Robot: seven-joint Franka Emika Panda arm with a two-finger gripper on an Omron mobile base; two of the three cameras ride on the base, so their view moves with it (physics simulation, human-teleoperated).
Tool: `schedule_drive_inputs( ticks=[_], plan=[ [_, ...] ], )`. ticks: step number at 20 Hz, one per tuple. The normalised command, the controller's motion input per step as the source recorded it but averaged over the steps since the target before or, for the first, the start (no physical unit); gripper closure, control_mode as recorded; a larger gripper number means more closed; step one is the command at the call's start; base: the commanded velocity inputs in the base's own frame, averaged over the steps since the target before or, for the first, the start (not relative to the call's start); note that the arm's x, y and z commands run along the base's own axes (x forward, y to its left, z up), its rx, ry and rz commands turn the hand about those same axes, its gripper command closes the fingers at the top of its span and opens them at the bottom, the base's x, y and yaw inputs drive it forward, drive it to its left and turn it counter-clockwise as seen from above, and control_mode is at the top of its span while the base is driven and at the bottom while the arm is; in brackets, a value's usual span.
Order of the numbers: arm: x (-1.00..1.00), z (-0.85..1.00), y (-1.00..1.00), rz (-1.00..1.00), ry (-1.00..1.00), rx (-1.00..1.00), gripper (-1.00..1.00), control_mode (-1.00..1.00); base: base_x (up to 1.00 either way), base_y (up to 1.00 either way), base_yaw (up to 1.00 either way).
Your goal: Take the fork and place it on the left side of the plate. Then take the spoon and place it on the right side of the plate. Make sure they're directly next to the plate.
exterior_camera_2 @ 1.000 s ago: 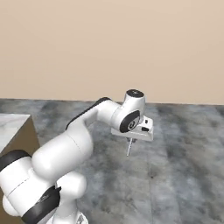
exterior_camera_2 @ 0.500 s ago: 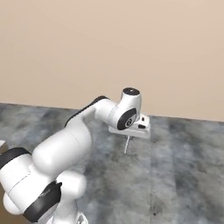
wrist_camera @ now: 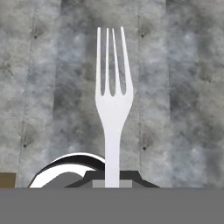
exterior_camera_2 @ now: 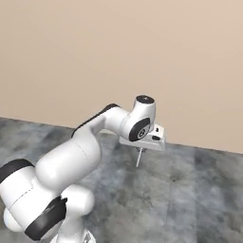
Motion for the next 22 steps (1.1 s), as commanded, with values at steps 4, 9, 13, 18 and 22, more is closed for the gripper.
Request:
schedule_drive_inputs(
  ticks=[4, 9, 13, 18, 22],
  plan=[
    [0.00, 0.00, 0.00, 0.00, 0.00, 0.00, 1.00, 1.00, 1.00, -0.14, 0.39],
    [0.00, 0.00, 0.00, 0.00, 0.00, 0.00, 1.00, 1.00, 1.00, -0.07, 0.51],
    [0.00, 0.00, 0.00, 0.00, 0.00, 0.00, 1.00, 1.00, 1.00, -0.15, 0.58],
    [0.00, 0.00, 0.00, 0.00, 0.00, 0.00, 1.00, 1.00, 1.00, -0.16, 0.60],
    [0.00, 0.00, 0.00, 0.00, 0.00, 0.00, 1.00, 1.00, 1.00, -0.11, 0.61]
  ],
)
